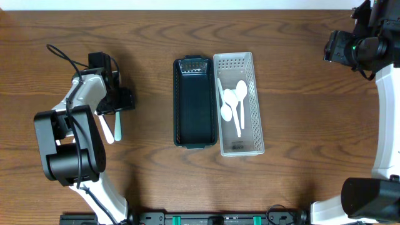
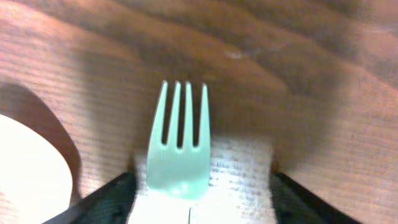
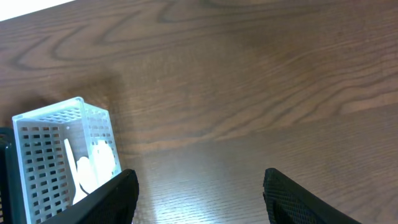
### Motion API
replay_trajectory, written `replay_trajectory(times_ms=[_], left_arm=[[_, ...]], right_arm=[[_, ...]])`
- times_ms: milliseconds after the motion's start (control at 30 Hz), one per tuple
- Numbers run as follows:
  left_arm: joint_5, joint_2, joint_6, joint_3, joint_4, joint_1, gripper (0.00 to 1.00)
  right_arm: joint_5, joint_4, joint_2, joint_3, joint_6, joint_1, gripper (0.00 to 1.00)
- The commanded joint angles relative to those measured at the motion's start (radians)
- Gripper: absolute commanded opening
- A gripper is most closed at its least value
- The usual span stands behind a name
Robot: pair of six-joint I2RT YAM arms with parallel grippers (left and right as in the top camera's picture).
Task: Pack container
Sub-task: 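Move the left gripper over the white fork and grasp it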
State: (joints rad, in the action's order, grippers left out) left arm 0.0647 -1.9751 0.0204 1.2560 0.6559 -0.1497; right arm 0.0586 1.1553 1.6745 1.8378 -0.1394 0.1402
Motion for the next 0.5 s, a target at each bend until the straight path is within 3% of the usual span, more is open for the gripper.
replay_trajectory(times_ms=[0,133,467], left_arm=[[-0.006,-0.032,0.006,-0.011,0.028,-0.003,0.64],[-0.006,-0.032,0.006,-0.011,0.032,-0.003,0.56],[-0.104,-0.032,0.006,-0.01,0.008,-0.003,0.56]], right_arm=[[-0.01,0.002,0.002,-0.003,0.018,0.006,0.67],[-0.01,0.002,0.002,-0.003,0.018,0.006,0.66],[-0.01,0.011,0.002,-0.002,0.018,0.005,0.66]])
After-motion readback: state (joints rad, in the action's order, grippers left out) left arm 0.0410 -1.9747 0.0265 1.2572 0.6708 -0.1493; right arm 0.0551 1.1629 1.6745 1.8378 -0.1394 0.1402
